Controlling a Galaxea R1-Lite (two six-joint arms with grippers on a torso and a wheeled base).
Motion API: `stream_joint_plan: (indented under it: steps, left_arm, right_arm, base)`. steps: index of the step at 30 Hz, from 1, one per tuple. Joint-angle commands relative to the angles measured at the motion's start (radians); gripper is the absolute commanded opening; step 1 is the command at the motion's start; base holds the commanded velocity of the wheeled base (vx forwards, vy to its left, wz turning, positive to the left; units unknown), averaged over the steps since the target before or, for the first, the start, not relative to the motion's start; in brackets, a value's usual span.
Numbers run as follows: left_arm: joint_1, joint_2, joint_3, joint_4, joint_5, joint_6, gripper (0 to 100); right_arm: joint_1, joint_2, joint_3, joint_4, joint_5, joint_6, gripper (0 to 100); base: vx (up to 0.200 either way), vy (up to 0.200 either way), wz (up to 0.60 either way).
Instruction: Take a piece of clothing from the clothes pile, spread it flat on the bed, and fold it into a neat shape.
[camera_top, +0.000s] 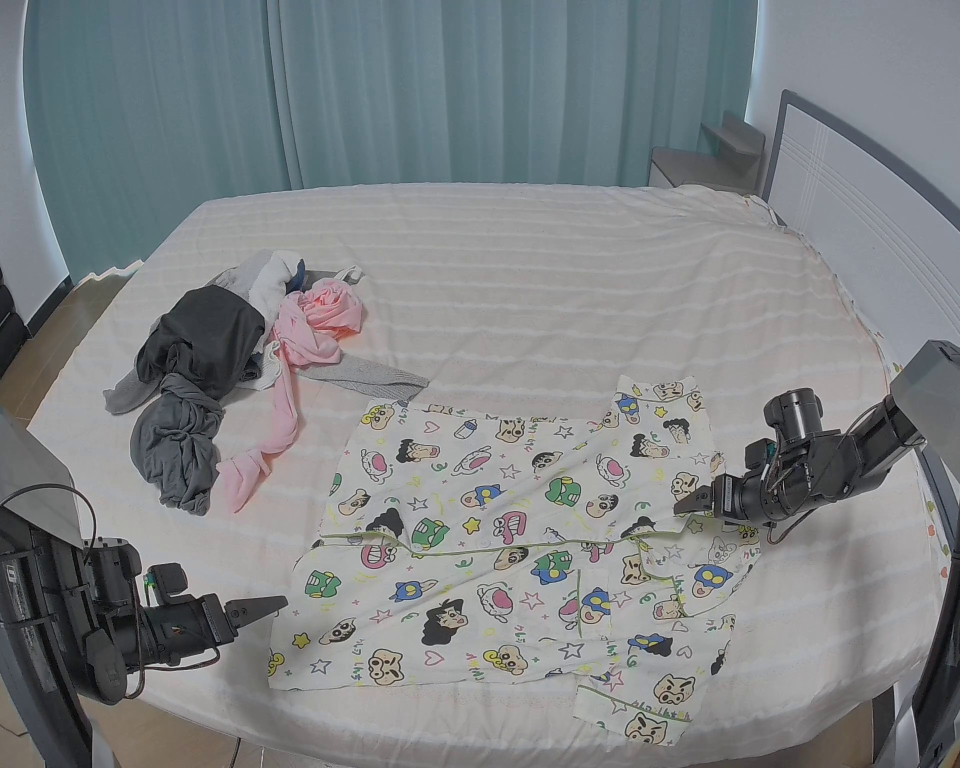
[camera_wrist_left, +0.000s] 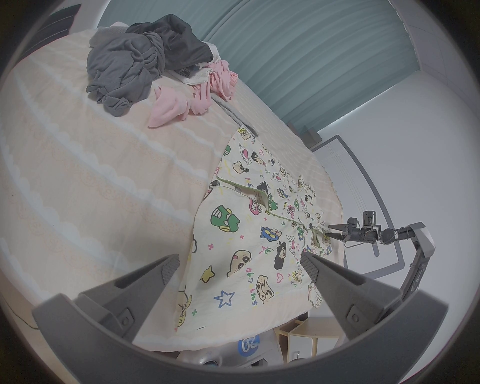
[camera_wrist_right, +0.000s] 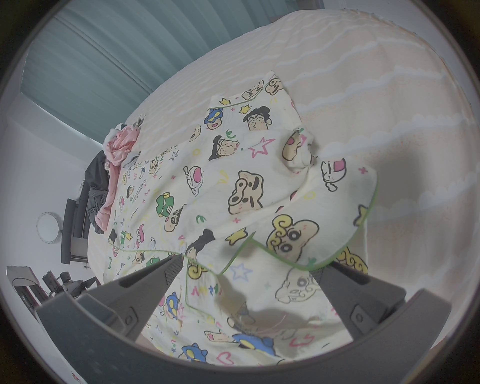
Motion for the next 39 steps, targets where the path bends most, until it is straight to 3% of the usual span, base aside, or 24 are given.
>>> stream_joint_plan:
  steps: [1, 4, 5, 39]
  left_arm:
    - [0.002, 0.002, 0.008, -0.018, 0.0, 0.0, 100]
    - [0.002, 0.004, 0.008, -0.018, 0.0, 0.001, 100]
    - [0.002, 0.004, 0.008, -0.018, 0.0, 0.001, 100]
    - [0.0, 0.013, 0.007, -0.018, 0.0, 0.012, 100]
  right_arm:
    - [-0.003, 0.048, -0.036, -0.001, -0.024, 0.003, 100]
    - [-0.003, 0.056, -0.051, -0.001, -0.037, 0.003, 100]
    - [-0.003, 0.056, -0.054, 0.001, -0.038, 0.003, 0]
    - [0.01, 0.124, -0.286, 0.007, -0.118, -0.001, 0]
  base:
    - [0.0, 0.0, 0.0]
    - [0.0, 0.0, 0.0]
    - [0.0, 0.0, 0.0]
    - [0.0, 0.0, 0.0]
